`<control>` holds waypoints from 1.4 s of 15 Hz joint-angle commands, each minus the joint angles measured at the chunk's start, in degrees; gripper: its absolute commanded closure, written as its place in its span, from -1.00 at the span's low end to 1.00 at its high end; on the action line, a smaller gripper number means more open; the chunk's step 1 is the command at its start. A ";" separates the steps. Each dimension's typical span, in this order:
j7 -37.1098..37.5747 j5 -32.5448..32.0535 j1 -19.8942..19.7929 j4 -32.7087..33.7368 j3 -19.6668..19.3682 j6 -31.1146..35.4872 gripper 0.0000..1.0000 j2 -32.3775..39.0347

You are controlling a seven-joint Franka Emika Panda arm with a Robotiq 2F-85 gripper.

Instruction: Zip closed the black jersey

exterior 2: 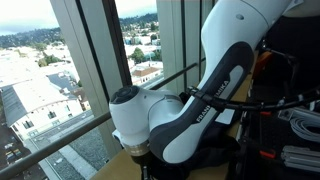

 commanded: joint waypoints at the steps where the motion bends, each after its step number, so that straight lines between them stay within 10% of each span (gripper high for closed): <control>1: 0.97 0.40 -0.82 -5.77 0.13 2.67 -0.79 -6.38; 13: 6.81 0.99 -11.94 -37.62 -0.22 17.27 -1.00 -31.79; 21: 21.28 0.98 -13.34 -49.30 -4.33 15.44 -1.00 -44.05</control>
